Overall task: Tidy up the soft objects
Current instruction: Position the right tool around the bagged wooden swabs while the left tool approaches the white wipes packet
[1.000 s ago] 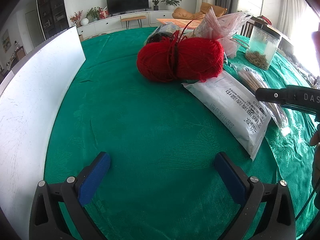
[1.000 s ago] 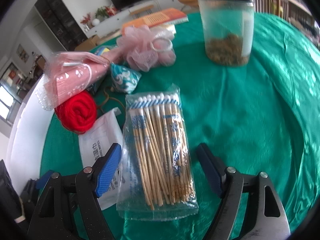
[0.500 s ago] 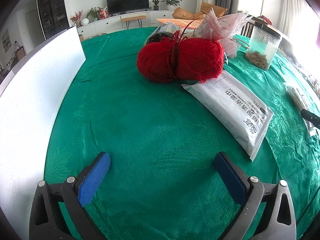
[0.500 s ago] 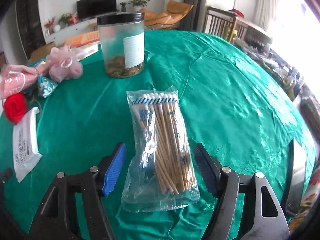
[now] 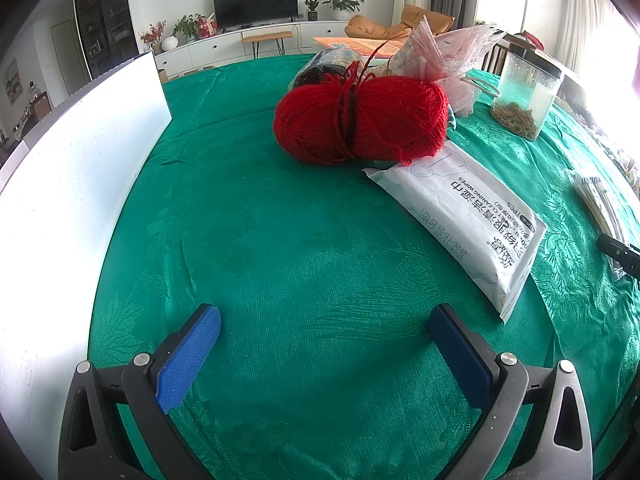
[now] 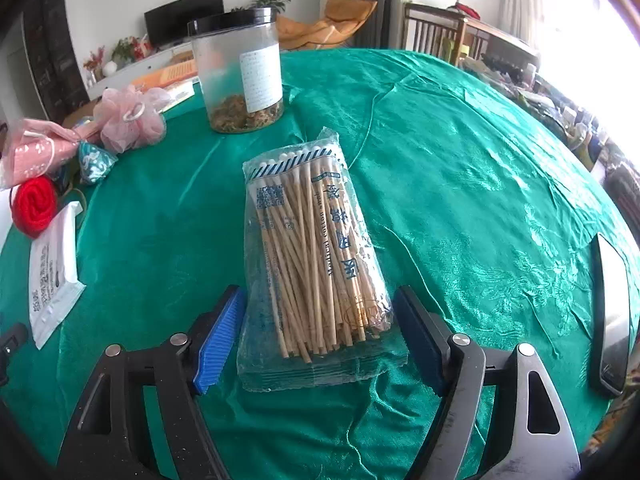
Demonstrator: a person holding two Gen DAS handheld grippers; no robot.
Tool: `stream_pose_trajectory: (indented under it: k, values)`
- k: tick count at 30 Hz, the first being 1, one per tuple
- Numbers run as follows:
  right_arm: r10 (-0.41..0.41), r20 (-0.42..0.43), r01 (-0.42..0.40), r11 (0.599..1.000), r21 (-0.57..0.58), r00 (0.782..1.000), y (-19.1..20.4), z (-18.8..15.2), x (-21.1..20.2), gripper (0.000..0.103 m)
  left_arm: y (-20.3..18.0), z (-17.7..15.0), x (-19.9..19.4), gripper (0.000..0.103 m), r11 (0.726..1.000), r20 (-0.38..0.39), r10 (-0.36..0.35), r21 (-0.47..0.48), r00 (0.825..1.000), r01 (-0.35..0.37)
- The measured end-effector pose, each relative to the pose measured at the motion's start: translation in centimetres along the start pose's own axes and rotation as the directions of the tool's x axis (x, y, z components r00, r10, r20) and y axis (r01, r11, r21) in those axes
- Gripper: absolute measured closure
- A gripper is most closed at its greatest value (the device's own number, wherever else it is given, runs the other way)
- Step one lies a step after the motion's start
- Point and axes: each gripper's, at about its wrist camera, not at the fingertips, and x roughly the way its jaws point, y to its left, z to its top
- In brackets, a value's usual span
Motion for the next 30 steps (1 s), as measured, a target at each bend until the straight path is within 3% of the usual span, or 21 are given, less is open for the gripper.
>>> stream_pose_trajectory:
  k: [11,13,14,15,17,19,25,26,28,29,30]
  values:
    - [0.003,-0.002,-0.003,1.0,-0.004,1.0,0.1,-0.1,0.1,0.021,0.0,0.0,0.0,0.0,1.0,-0.003,0.001,-0.001,1.0,-0.001]
    - [0.003,-0.002,-0.003,1.0,-0.004,1.0,0.1,-0.1,0.1,0.02,0.2,0.2,-0.1,0.0,1.0,-0.058,-0.002,-0.016,0.998,0.002]
    - [0.003,-0.002,-0.003,1.0,-0.004,1.0,0.1,-0.1,0.1,0.02,0.2,0.5,-0.4,0.0,0.999,-0.093,-0.025,-0.05,0.995,0.02]
    - [0.003,-0.002,-0.003,1.0,-0.004,1.0,0.1,-0.1,0.1,0.02,0.3,0.7,-1.0,0.0,0.992,-0.089,-0.093,-0.093,0.992,0.085]
    - [0.004,-0.002,-0.004,1.0,-0.004,1.0,0.1,-0.1,0.1,0.02,0.1,1.4,-2.2,0.0,0.956,-0.039,-0.246,-0.172,0.968,0.236]
    - [0.007,-0.004,-0.007,1.0,-0.007,1.0,0.3,-0.1,0.2,0.018,-1.2,2.9,-1.9,0.0,0.946,-0.043,-0.283,-0.174,0.958,0.272]
    - [0.007,-0.004,-0.007,1.0,-0.008,1.0,0.4,-0.1,0.3,0.018,-5.2,7.5,1.3,0.0,0.957,-0.034,-0.236,-0.18,0.971,0.226]
    - [0.007,-0.004,-0.007,1.0,-0.008,1.0,0.4,-0.1,0.2,0.018,-6.0,7.9,2.1,0.0,0.966,-0.045,-0.206,-0.172,0.978,0.196]
    - [0.007,-0.004,-0.007,1.0,-0.008,1.0,0.4,-0.1,0.2,0.018,-7.4,8.2,3.9,0.0,0.989,-0.101,-0.072,-0.133,0.992,0.058]
    - [0.007,-0.004,-0.007,1.0,-0.007,1.0,0.4,-0.1,0.2,0.017,-7.9,8.0,4.9,0.0,0.993,-0.131,-0.021,-0.119,0.991,0.005]
    - [0.007,-0.004,-0.007,1.0,-0.007,1.0,0.4,-0.1,0.2,0.017,-8.0,7.8,4.6,0.0,0.995,-0.096,-0.007,-0.097,0.995,-0.003]
